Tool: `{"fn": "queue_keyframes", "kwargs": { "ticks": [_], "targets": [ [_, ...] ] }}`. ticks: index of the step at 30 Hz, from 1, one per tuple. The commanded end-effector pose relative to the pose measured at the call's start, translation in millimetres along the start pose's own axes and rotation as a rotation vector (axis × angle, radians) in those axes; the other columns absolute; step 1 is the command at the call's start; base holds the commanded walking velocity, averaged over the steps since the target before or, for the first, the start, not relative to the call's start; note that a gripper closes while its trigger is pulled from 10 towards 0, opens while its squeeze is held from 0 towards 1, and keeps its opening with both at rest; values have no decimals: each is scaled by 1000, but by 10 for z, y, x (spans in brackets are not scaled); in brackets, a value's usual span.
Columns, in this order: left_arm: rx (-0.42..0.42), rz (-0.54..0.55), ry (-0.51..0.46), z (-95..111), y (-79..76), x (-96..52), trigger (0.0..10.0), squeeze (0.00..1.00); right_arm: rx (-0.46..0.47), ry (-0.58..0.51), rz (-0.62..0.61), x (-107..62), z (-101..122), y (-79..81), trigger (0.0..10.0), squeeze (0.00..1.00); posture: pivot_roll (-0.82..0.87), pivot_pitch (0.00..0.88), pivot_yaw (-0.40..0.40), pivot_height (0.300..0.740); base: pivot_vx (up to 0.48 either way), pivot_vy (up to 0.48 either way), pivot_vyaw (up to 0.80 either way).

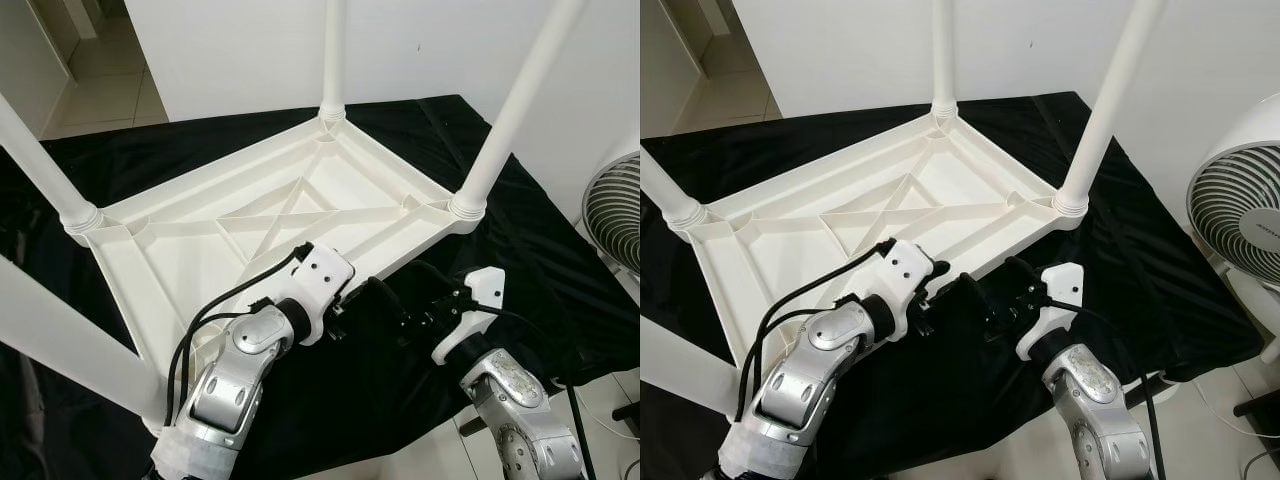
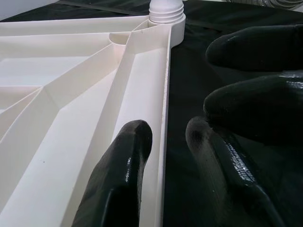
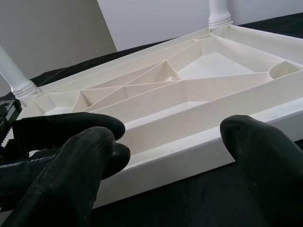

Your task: Building children table

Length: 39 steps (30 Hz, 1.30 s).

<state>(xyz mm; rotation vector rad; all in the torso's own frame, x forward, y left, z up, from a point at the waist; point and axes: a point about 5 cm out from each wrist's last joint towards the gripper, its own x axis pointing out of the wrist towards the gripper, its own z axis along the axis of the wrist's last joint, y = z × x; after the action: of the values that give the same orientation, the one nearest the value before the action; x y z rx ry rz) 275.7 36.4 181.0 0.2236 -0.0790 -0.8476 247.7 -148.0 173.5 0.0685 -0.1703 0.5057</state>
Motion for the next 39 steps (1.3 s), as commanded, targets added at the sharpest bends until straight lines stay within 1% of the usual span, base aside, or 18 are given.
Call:
{"fn": "queue_keyframes", "kwargs": {
  "ticks": [1,3,4,8,11,12,13,16,17,19,25,26,28,31,32,33,37,39],
  "targets": [
    [-8,-18,-15,11,-40,-8,10000,0,-8,-4,9,2,2,5,10000,0,-25,150,51,740,0,0,0],
    [-20,-22,-26,31,-41,-16,10000,0,-7,-4,8,0,3,4,10000,0,-25,150,51,740,0,0,0],
    [-22,-27,-31,40,-43,-37,10000,1000,-7,-3,4,-6,2,-1,10000,0,-25,150,51,740,0,0,0],
    [-25,-37,-37,43,-53,-100,10000,1000,-14,-4,-4,-10,1,-12,10000,0,-22,154,52,740,0,0,0],
    [-25,-37,-37,43,-53,-100,10000,1000,-14,-4,-4,-10,1,-12,10000,0,-22,154,52,740,0,0,0],
    [-25,-48,-51,54,-76,-196,10000,0,-16,-5,-6,-2,1,-17,10000,0,-12,155,47,740,0,0,0],
    [-25,-48,-51,54,-76,-196,10000,0,-16,-5,-6,-2,1,-17,10000,0,-12,155,47,740,0,0,0],
    [-63,-36,-63,59,-103,-495,10000,0,-19,6,6,48,-22,-21,10000,0,19,157,28,740,0,0,0],
    [-63,-36,-63,59,-103,-495,10000,0,-19,6,6,48,-22,-21,10000,0,19,157,28,740,0,0,0],
    [-84,-6,-59,58,-89,-648,10000,0,-28,16,20,93,-39,-20,10000,0,30,159,21,740,0,0,0],
    [-128,3,-63,108,-99,-838,10000,0,-47,42,51,197,-86,-23,10000,0,75,163,-12,740,0,0,0],
    [-135,-1,-54,101,-116,-889,10000,0,-59,48,67,249,-96,-13,10000,0,85,163,-20,740,0,0,0],
    [-135,-1,-54,101,-116,-889,10000,0,-59,48,67,249,-96,-13,10000,0,85,163,-20,740,0,0,0],
    [-177,20,-40,99,-148,-1041,10000,0,-79,50,115,393,-97,17,10000,0,105,163,-38,740,0,0,0],
    [-177,20,-40,99,-148,-1041,10000,0,-79,50,115,393,-97,17,10000,0,105,163,-38,740,0,0,0],
    [-205,26,-15,80,-175,-1135,10000,0,-93,56,131,477,-101,28,10000,0,124,165,-50,740,0,0,0],
    [-229,19,9,62,-207,-1205,10000,0,-144,57,125,551,-103,32,10000,0,124,165,-50,740,0,0,0],
    [-243,12,11,68,-224,-1246,10000,0,-143,62,137,586,-103,37,10000,0,145,166,-64,740,0,0,0]
  ]
}}
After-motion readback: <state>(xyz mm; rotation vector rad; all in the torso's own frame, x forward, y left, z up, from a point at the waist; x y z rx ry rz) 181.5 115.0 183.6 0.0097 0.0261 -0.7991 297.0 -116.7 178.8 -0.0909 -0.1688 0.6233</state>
